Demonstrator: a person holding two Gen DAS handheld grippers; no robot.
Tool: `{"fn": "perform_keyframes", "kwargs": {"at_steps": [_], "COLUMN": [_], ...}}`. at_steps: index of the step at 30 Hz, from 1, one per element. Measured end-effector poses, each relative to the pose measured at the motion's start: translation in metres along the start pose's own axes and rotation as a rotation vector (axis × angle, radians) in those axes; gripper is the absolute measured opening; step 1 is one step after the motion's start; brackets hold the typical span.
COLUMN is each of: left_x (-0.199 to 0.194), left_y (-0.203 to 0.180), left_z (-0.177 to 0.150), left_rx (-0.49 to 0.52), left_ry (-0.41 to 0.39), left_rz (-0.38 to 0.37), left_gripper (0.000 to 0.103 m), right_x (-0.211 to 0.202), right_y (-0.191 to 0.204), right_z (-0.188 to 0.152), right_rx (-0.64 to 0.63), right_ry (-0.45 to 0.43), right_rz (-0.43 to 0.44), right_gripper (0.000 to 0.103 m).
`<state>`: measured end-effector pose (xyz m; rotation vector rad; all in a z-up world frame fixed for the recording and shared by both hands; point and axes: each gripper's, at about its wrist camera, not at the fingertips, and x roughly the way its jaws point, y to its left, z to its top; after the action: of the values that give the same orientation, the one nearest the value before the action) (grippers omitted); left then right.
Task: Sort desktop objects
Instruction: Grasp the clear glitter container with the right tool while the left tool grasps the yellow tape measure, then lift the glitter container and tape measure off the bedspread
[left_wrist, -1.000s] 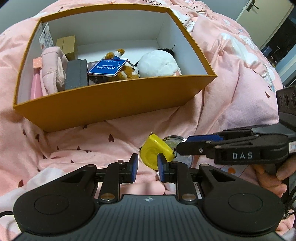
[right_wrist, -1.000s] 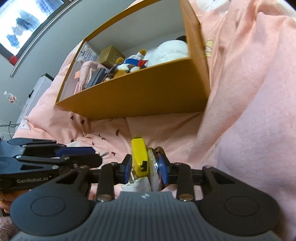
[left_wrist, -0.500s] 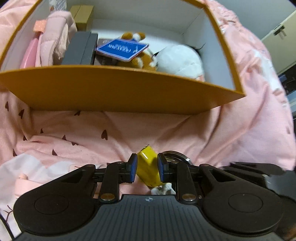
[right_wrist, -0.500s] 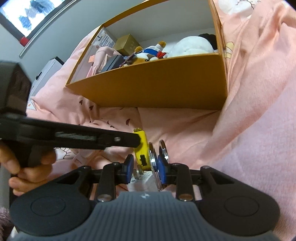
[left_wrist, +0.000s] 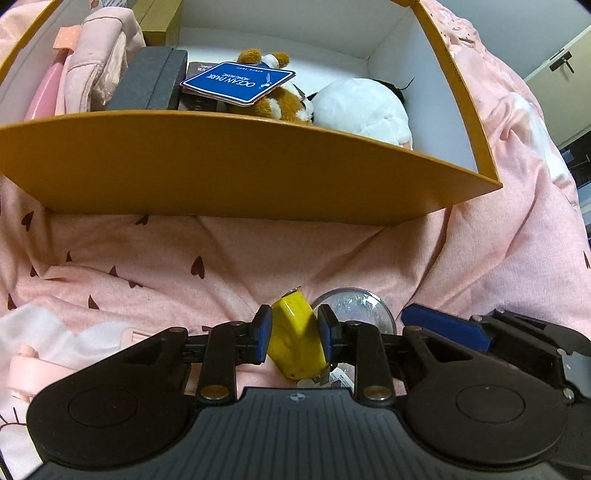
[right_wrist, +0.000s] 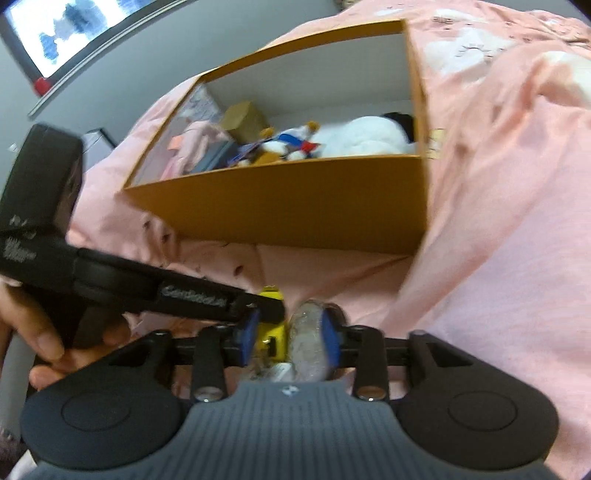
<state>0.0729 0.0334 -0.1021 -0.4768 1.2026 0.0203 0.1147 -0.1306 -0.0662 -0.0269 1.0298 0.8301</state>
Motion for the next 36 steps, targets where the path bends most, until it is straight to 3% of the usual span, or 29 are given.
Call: {"fn": "perform_keyframes", "kwargs": {"at_steps": [6,11,14,18,23,25,30,33,36], "left_x": [-0.001,-0.002,-0.003,-0.004,-0.008,-0.009,-0.01,-0.012,-0.012], "left_y": [0.004,0.006,0.01,0.013,0.016,0.016,0.021,0.027,0.03], "left_z": [-0.001,-0.001,-0.001,0.0,-0.001,0.0,-0.002,-0.003,-0.003], "left_rx": [-0.011,-0.017,-0.026,-0.036,-0.043,-0.045,-0.071,-0.096,-0.117], "left_ry": [-0.006,-0.011,-0.019,-0.021,-0.025,-0.025,-0.019,-0.018,-0.014], "left_rz": [-0.006,-0.009,-0.008,-0.016,-0.022,-0.024,-0.04,-0.053,-0.068], "left_gripper": [0.031,0.031,0.031,0.031,0.031,0.031,0.031,0.031,0.031], "right_x": [0.002,0.022,0.036,0.048,0.051,0.047,0.031,0.023,0.02], "right_y": [0.001,0.0,-0.006,-0.015,-0.023,-0.027,-0.031,-0.029,-0.025], "right_z": [0.004,0.009,0.012,0.016,0.017,0.016,0.012,0.008,0.006], "right_rx": [-0.015,-0.072,-0.079,-0.048,0.006,0.042,0.086,0.083,0.061], "right_ry": [0.005,0.098,0.156,0.217,0.239,0.229,0.173,0.154,0.157], "right_rz": [-0.115,-0.227,-0.243,-0.182,-0.107,-0.058,0.038,0.121,0.127], "right_gripper": [0.045,0.045,0.048,0.06,0.06,0.05,0.038,0.035,0.032]}}
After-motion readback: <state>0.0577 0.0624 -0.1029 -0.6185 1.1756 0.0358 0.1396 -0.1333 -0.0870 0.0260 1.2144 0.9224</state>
